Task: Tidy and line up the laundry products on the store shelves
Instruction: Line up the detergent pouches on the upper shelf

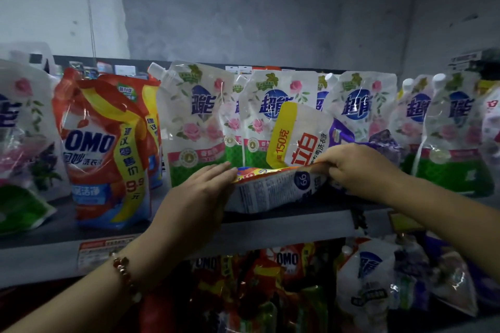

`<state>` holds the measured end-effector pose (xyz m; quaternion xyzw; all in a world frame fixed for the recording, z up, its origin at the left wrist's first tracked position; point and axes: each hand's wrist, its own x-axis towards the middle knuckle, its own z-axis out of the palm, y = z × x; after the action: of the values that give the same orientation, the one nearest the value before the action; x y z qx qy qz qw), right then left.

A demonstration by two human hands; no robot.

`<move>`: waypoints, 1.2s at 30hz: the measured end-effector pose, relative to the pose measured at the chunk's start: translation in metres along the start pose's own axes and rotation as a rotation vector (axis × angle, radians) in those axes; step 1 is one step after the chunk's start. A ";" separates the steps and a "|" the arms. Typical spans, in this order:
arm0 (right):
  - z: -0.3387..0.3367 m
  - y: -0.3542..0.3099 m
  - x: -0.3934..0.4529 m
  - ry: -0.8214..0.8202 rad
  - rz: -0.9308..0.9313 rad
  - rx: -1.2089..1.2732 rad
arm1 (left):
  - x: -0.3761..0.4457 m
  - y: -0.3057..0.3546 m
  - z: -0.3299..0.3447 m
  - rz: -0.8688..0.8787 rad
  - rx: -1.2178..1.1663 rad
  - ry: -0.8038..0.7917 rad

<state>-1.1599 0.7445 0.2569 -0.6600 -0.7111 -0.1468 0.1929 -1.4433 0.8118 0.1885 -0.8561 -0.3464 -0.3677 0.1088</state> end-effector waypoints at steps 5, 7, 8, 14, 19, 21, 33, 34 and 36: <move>-0.010 -0.004 0.009 0.068 -0.010 0.041 | 0.007 0.007 -0.015 -0.150 -0.157 0.029; -0.014 -0.006 0.016 0.091 -0.005 0.067 | 0.010 0.010 -0.021 -0.174 -0.172 0.010; -0.016 -0.008 0.019 0.102 -0.010 0.078 | 0.010 0.011 -0.025 -0.176 -0.166 -0.014; -0.033 -0.031 0.041 0.129 -0.075 0.017 | 0.018 0.012 -0.036 -0.183 0.034 -0.179; -0.059 -0.066 0.067 0.230 -0.198 -0.158 | 0.024 0.010 -0.033 -0.261 -0.104 -0.151; -0.068 -0.083 0.080 0.276 -0.281 -0.250 | 0.024 0.008 -0.025 -0.324 -0.292 -0.132; -0.010 -0.141 0.120 0.517 -0.580 -0.323 | 0.022 0.013 0.018 -0.540 -0.044 -0.076; -0.006 -0.139 0.121 0.532 -0.570 -0.295 | 0.021 0.014 0.017 -0.540 -0.026 -0.062; -0.004 -0.133 0.117 0.533 -0.545 -0.257 | 0.017 0.017 0.016 -0.529 -0.034 -0.034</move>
<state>-1.2984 0.8345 0.3217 -0.4046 -0.7609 -0.4466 0.2404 -1.4148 0.8155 0.1903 -0.7436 -0.5535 -0.3750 -0.0113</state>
